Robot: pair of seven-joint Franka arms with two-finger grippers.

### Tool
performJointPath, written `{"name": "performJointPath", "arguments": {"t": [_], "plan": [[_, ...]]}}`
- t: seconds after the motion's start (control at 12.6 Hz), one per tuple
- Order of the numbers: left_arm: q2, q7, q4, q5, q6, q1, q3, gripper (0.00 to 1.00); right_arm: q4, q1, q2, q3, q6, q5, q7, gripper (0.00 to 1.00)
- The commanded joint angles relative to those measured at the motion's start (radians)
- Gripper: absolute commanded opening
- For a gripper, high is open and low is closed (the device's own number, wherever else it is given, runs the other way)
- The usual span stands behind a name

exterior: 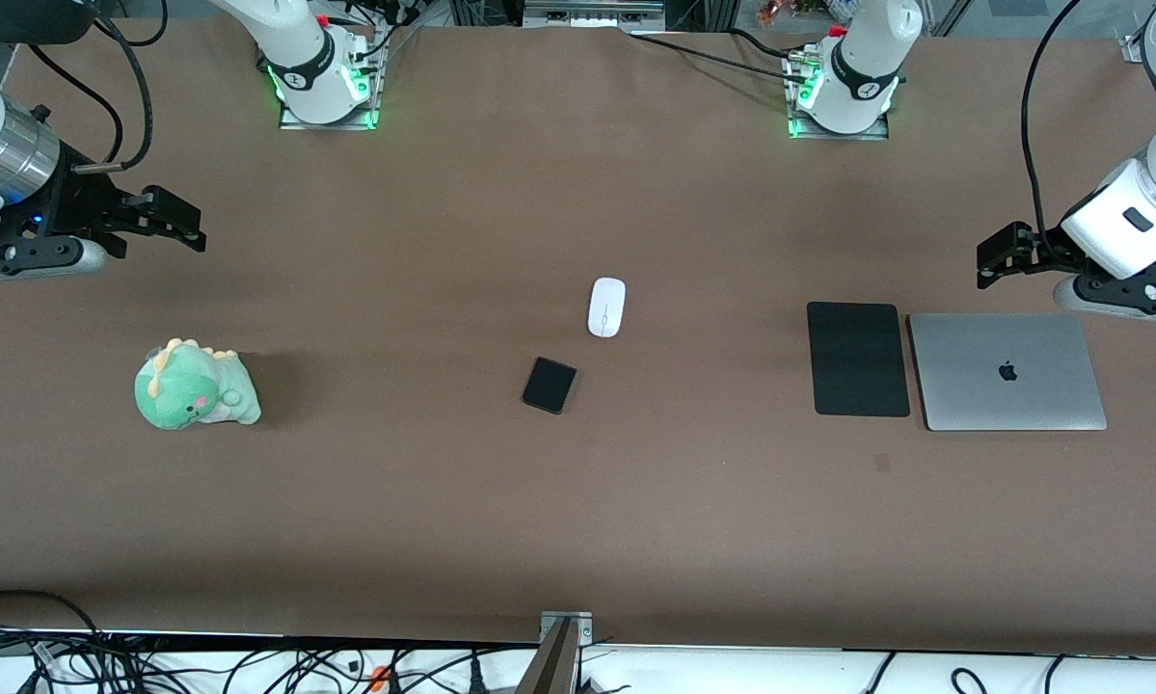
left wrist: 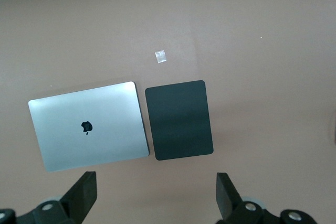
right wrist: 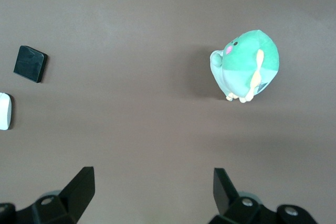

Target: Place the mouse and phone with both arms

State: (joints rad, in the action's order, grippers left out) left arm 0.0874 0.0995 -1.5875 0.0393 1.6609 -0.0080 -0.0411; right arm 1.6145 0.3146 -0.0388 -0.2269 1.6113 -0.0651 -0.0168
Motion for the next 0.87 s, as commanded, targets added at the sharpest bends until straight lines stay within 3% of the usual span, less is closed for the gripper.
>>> {"name": "performJointPath", "arguments": {"t": [0.0,0.56,0.79], "plan": [[0.011,0.006,0.032,0.021,-0.024,-0.003,-0.003,1.00,0.001,-0.009,0.002,0.003,0.005,-0.018,0.014,1.00],[0.014,0.003,0.034,0.008,-0.024,-0.010,-0.003,1.00,0.001,-0.009,0.002,0.003,0.005,-0.018,0.014,1.00],[0.017,0.006,0.030,0.005,-0.062,-0.018,-0.042,1.00,0.001,-0.009,0.002,0.003,0.005,-0.018,0.014,1.00]]}}
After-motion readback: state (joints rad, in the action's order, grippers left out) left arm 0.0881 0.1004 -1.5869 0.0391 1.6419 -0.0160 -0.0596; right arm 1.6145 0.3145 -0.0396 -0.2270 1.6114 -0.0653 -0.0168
